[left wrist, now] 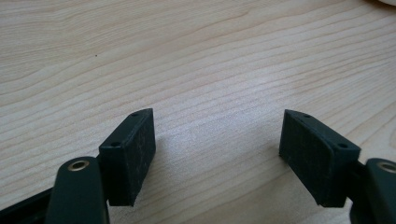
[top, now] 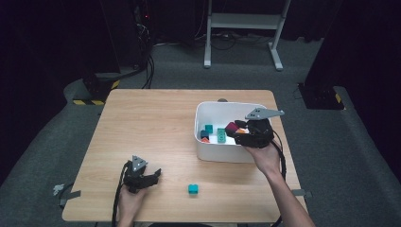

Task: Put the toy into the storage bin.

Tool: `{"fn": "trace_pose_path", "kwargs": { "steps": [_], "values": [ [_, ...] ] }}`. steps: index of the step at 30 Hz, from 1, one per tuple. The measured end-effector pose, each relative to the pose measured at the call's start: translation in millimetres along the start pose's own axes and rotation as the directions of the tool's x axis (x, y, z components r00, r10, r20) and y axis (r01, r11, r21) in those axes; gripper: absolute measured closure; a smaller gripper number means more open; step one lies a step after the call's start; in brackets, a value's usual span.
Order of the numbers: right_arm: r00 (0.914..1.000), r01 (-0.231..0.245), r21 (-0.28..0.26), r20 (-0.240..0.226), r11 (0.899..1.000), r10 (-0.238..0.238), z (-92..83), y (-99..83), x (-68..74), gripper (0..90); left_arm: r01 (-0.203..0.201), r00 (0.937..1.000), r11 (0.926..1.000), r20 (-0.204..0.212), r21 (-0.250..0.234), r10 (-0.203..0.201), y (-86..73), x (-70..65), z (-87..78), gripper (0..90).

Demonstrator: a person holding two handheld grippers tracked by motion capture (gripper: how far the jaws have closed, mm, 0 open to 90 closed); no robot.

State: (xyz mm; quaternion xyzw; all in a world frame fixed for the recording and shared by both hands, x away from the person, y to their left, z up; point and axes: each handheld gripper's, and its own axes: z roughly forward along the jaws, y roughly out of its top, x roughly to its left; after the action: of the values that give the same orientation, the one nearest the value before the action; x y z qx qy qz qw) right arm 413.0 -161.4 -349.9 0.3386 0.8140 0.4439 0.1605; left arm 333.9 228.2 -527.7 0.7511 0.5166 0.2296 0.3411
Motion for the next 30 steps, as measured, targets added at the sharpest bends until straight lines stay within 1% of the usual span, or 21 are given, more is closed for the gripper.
{"fn": "trace_pose_path", "kwargs": {
  "steps": [5, 10, 13, 16, 21, 23, 26, 30],
  "values": [
    [0.9996, -0.024, 0.021, 0.018, 0.999, 0.024, 8.7, 2.6, -10.0, 48.6, -0.001, 1.0, 1.0, 0.0, 0.0, 0.001, 0.0, 0.0, 0.0, 27.1],
    [0.9986, -0.034, 0.048, 0.043, 0.998, 0.032, 16.1, 2.4, -15.6, 48.5, -0.001, 1.0, 1.0, -0.001, 0.0, 0.001, 0.0, -0.1, 0.0, 27.1],
    [0.9978, -0.04, 0.053, 0.056, 0.998, 0.037, 20.0, 2.2, -19.1, 48.4, -0.001, 1.0, 1.0, -0.001, 0.0, 0.001, 0.0, -0.2, 0.0, 27.1],
    [0.9963, -0.059, 0.061, 0.066, 0.996, 0.055, 23.9, 1.4, -23.6, 48.3, -0.001, 1.0, 1.0, -0.001, 0.0, 0.001, 0.0, -0.2, 0.0, 27.0],
    [0.995, -0.069, 0.077, 0.078, 0.995, 0.063, 28.7, -0.2, -27.5, 48.1, -0.001, 1.0, 1.0, -0.001, 0.0, 0.001, -0.1, -0.2, 0.0, 27.1],
    [0.9943, -0.072, 0.078, 0.084, 0.994, 0.066, 29.1, -0.5, -28.3, 46.6, -0.001, 1.0, 1.0, -0.001, 0.0, 0.001, -0.1, -0.2, 0.0, 27.1],
    [0.9936, -0.082, 0.084, 0.084, 0.993, 0.075, 30.9, -1.2, -30.1, 40.9, -0.001, 1.0, 1.0, 0.0, 0.0, 0.001, -0.1, -0.2, 0.0, 27.0],
    [0.9938, -0.082, 0.084, 0.083, 0.993, 0.075, 31.4, -3.0, -30.6, 38.2, -0.002, 1.0, 1.0, 0.0, 0.0, 0.002, -0.1, -0.2, -0.1, 27.0]
  ]
}}
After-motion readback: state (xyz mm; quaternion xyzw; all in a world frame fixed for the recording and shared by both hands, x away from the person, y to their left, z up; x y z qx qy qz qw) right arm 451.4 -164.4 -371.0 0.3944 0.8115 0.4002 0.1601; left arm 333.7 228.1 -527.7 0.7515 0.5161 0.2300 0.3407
